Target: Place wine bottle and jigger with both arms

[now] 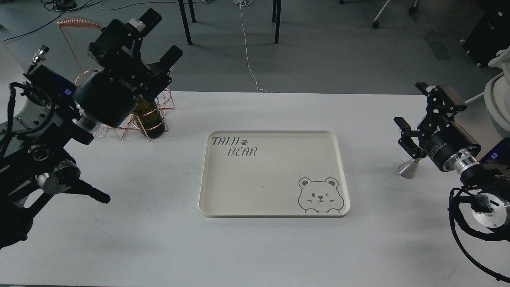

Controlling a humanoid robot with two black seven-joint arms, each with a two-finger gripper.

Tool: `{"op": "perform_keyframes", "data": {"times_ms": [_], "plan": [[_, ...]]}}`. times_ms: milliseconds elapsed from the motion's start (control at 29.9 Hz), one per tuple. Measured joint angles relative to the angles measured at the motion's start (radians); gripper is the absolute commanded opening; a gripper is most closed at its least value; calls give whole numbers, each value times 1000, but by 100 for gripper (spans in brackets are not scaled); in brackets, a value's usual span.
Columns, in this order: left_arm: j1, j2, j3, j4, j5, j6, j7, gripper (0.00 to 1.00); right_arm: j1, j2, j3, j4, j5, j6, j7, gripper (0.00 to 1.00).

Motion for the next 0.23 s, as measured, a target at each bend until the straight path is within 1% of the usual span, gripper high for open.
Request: {"op": "perform_keyframes", "data": {"times_ms": [100, 234], "plan": [[87, -91, -43, 34, -18, 0, 39, 99, -9, 14, -3, -6, -1, 0, 0, 99], [169, -173, -79, 75, -23, -1, 52, 99, -15, 31, -3, -9, -1, 0, 0, 99]]}}
